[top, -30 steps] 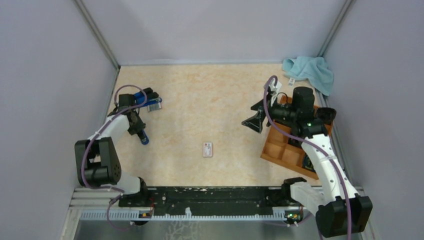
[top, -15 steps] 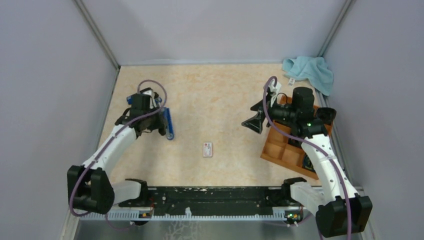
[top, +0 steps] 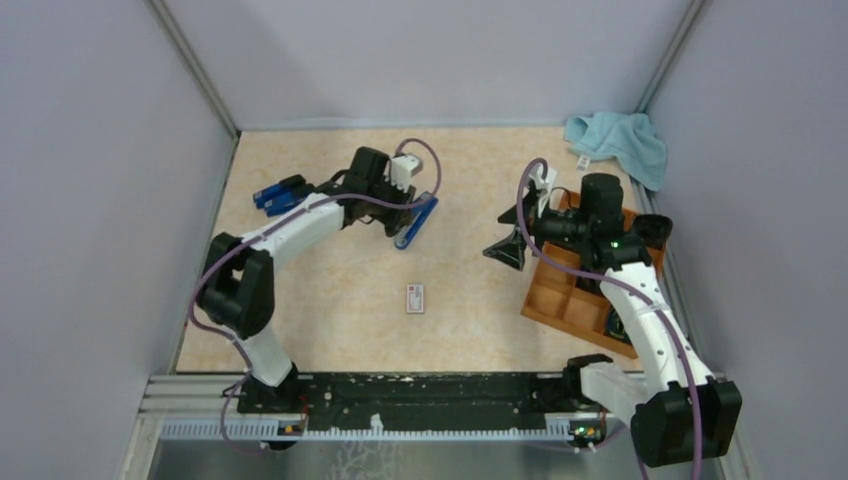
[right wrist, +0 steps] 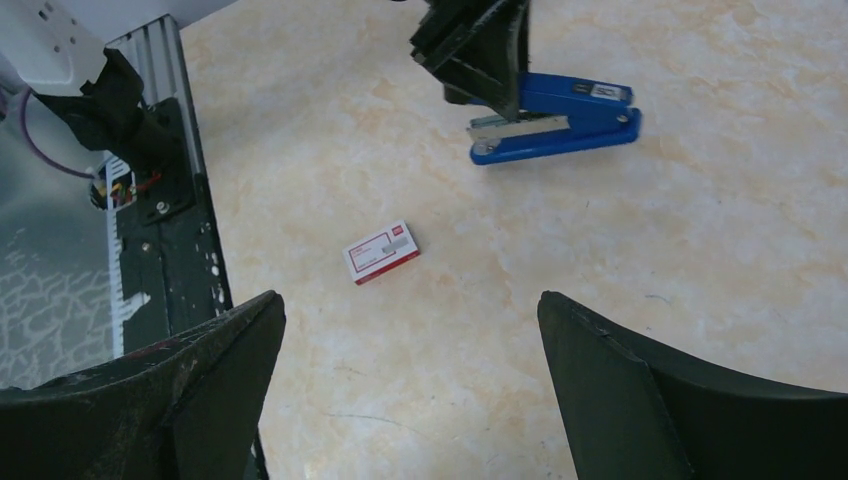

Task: Unload the staples from the stapler
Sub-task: Pick up the stapler from the center of the board, then place the stapler at the center of the board.

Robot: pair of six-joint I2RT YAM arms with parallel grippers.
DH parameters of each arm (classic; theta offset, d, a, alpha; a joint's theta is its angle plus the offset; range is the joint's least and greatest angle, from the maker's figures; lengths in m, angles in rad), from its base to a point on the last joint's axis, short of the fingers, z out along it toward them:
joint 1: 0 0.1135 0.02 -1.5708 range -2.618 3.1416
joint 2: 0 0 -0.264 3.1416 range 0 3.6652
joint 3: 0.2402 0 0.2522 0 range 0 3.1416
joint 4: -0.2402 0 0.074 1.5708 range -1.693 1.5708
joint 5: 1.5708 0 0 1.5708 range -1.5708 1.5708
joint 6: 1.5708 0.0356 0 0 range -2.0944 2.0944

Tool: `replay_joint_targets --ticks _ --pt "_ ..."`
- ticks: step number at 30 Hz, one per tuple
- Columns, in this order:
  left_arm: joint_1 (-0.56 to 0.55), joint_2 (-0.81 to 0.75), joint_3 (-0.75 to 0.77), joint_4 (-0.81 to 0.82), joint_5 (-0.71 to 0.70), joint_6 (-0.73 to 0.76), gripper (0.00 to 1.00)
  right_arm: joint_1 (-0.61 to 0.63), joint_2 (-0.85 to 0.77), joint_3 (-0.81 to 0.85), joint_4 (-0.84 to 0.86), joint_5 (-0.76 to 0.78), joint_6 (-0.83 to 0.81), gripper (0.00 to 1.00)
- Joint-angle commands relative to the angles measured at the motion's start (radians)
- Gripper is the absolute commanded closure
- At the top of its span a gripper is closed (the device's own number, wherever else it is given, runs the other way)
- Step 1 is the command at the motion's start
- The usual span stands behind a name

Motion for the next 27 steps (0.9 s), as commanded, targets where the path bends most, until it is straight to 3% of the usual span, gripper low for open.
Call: replay_joint_targets --ticks 1,11,13,16,20,25,27 --pt "-0.097 0.125 0.192 -0.016 0.024 0.266 1.0 -0.006 0.004 0.014 -0.007 -0.058 -0.085 0.01" --pt "-0.231 0.351 0.381 -0.151 0.006 0.459 0.98 -0.107 -0.027 0.017 -0.013 -0.148 -0.088 0.01" --pt "-0.25 0.369 0.385 -0.157 0.002 0.47 0.9 -0.119 -0.031 0.017 -0.011 -0.156 -0.085 0.01" --pt "-0.258 0.376 0.385 -0.138 -0.01 0.44 0.68 -0.127 -0.033 0.016 -0.01 -0.16 -0.085 0.01" --pt "-0.259 0.344 0.381 -0.076 -0.01 0.353 0.5 -0.129 -0.03 0.014 -0.016 -0.164 -0.094 0.01" --pt "-0.254 0.203 0.259 0.083 0.008 0.25 0.37 -0.13 -0.03 0.015 -0.041 -0.186 -0.134 0.01" --pt "-0.253 0.121 0.157 0.167 0.004 0.218 0.36 -0.129 -0.033 0.013 -0.05 -0.2 -0.154 0.01"
